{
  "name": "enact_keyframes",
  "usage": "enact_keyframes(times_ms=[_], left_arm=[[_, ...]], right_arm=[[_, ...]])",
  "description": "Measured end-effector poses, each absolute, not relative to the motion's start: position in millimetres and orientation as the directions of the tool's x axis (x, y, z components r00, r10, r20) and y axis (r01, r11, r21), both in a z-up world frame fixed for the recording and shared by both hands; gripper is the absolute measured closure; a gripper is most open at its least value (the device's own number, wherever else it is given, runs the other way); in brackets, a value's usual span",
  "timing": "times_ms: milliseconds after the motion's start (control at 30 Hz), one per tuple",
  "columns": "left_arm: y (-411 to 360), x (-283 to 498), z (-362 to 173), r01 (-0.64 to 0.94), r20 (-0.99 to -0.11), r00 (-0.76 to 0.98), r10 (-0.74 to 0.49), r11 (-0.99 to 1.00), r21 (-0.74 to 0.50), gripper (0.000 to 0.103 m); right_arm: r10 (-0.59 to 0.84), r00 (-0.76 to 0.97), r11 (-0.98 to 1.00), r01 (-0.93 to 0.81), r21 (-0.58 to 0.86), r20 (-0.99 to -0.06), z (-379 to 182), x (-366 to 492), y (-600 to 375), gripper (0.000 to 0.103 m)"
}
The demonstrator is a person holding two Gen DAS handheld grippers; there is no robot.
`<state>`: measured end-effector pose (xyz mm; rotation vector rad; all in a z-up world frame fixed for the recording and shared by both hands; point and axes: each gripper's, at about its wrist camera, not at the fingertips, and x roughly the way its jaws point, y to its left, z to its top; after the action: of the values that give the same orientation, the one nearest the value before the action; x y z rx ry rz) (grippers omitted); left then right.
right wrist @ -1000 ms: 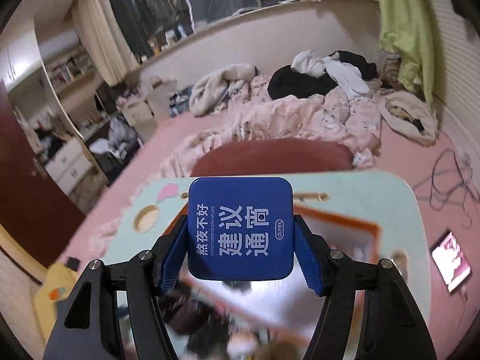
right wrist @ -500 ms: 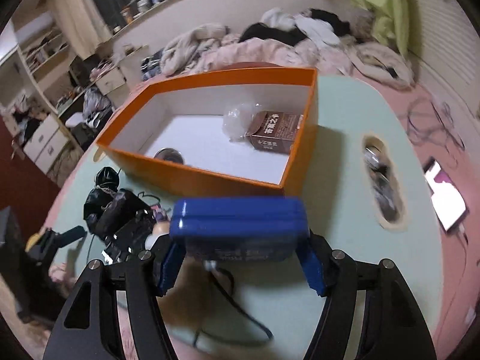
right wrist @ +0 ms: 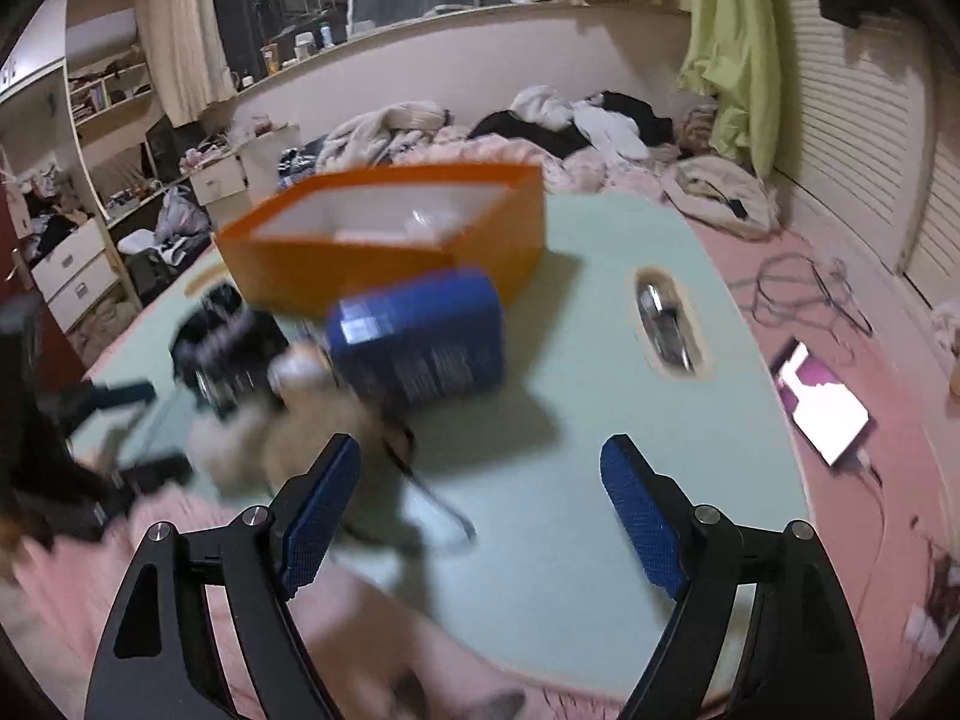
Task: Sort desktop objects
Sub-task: 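Lift the blue tin out and set it on the table with the right tool, then reach into the box and grasp the clear plastic bag with the left tool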
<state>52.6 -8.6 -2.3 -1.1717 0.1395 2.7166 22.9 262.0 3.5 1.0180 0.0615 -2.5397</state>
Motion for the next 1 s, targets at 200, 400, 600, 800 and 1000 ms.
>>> enact_keyframes(times_ms=[200,400,600,800,1000], left_arm=[[-8.0,54.0,-1.7,-0.204,-0.727,-0.675,0.128,-0.979,0.018,0.0],[-13.8,62.1,3.1,-0.197,-0.699,-0.7,0.147,-0.98,-0.008,0.0],[-32.4,62.2,38.5,-0.181,-0.597,-0.765,0.242,-0.97,-0.161,0.01],[4.3,-9.3,107.9,-0.287,-0.576,-0.691,0.436,-0.898,-0.334,0.033],[81.1,-130.6,97.7,-0.243,-0.787,-0.531,0.314,-0.946,-0.214,0.053]], right_arm=[[-0.291,-0.726,-0.922,0.387,-0.019,-0.623,-4.5,25.0,239.1,0.011],[-0.266,-0.735,-0.938,0.346,-0.009,-0.623,-9.2,20.7,244.7,0.001],[-0.266,-0.741,-0.939,0.344,-0.01,-0.616,-9.9,27.7,245.3,0.001],[-0.267,-0.745,-0.939,0.345,-0.01,-0.612,-8.9,31.7,244.3,0.001],[-0.267,-0.745,-0.938,0.345,-0.01,-0.612,-9.2,32.0,244.6,0.001]])
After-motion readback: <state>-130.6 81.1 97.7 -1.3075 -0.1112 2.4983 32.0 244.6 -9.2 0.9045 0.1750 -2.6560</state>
